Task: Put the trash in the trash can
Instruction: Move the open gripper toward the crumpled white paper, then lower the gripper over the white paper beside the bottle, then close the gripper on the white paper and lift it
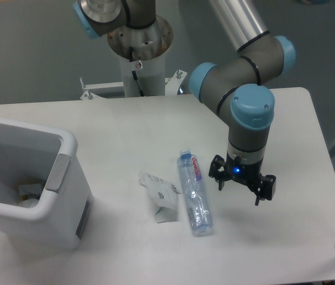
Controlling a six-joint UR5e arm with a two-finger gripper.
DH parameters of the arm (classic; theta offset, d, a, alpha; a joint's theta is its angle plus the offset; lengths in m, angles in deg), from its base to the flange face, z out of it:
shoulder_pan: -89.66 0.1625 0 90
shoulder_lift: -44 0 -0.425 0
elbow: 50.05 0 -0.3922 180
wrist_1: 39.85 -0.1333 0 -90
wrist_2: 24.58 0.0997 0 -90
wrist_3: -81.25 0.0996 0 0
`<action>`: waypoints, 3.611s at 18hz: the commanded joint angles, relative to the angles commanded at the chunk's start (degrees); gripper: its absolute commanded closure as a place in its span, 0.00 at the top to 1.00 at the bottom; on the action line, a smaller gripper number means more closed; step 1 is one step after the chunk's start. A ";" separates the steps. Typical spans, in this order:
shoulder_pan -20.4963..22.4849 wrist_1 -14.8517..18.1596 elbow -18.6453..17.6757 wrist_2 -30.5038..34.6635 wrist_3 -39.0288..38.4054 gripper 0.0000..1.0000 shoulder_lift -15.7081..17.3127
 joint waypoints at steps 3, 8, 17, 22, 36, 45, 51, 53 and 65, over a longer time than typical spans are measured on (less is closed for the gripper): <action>-1.05 0.09 0.00 -0.18 -3.87 1.00 -0.26; -1.76 0.17 0.17 -0.44 -10.46 1.00 -0.70; -6.15 0.35 -1.58 -0.35 -11.79 1.00 -1.32; -7.47 0.53 -6.49 -0.27 -11.97 1.00 2.19; -14.33 1.40 -10.29 0.44 -21.81 1.00 2.82; -15.47 1.41 -10.29 0.44 -25.24 1.00 1.76; -16.61 1.32 -10.20 2.28 -27.52 1.00 -0.70; -16.70 1.32 -10.11 2.98 -27.52 0.98 -1.14; -16.70 1.32 -9.41 1.32 -28.67 0.00 0.79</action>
